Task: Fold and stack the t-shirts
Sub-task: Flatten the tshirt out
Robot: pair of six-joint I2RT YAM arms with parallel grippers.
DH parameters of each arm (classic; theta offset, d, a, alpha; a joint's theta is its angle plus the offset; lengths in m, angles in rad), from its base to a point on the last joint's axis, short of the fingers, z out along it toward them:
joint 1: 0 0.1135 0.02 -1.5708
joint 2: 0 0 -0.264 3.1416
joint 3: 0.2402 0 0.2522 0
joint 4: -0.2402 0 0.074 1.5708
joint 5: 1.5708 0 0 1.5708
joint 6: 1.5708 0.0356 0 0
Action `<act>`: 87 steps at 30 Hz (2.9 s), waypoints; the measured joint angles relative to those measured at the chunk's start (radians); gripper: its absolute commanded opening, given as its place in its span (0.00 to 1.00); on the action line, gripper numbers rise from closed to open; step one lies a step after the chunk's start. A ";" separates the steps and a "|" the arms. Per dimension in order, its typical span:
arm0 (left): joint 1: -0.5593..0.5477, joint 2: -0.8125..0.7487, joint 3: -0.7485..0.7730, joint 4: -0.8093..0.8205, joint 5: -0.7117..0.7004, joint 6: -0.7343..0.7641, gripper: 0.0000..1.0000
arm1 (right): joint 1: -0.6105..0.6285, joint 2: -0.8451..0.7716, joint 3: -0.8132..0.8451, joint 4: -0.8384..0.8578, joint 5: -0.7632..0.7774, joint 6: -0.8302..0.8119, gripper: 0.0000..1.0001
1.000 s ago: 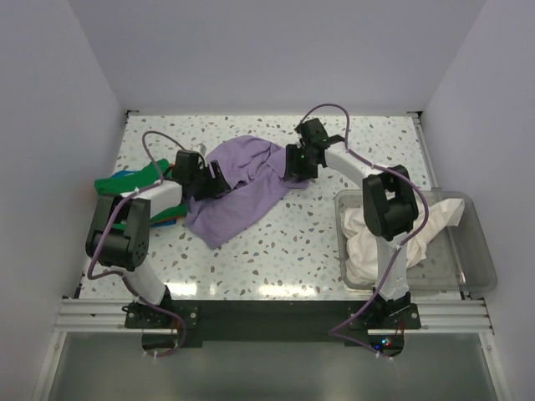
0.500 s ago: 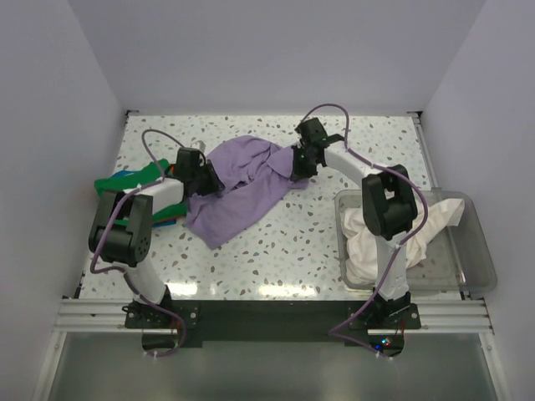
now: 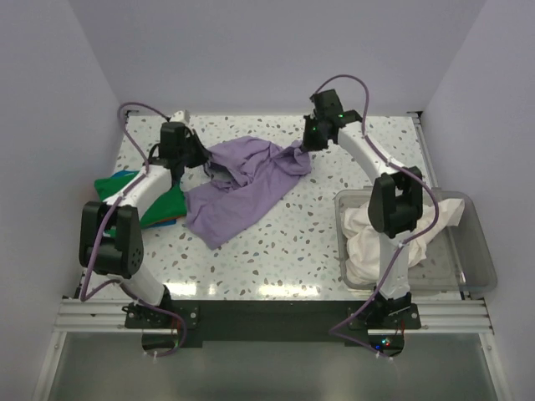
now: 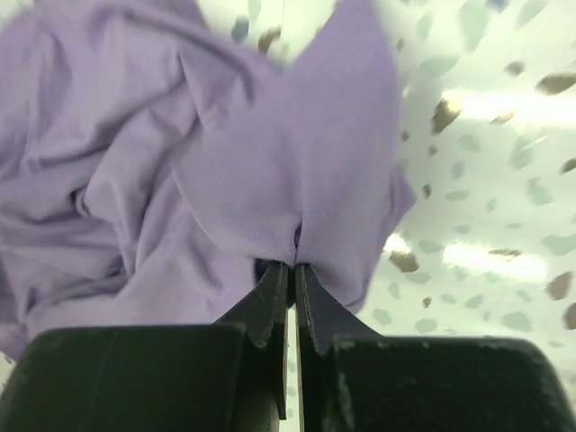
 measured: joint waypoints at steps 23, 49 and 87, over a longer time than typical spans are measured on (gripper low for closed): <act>0.061 -0.384 0.316 0.037 -0.234 0.285 0.00 | -0.179 -0.333 0.341 -0.003 0.143 0.004 0.00; 0.037 -0.368 0.144 0.090 -0.081 0.235 0.53 | -0.214 0.083 0.730 0.365 0.290 -0.014 0.04; -0.041 0.214 0.038 0.037 0.131 0.093 0.76 | 0.275 -0.394 -0.709 0.140 -0.127 -0.003 0.62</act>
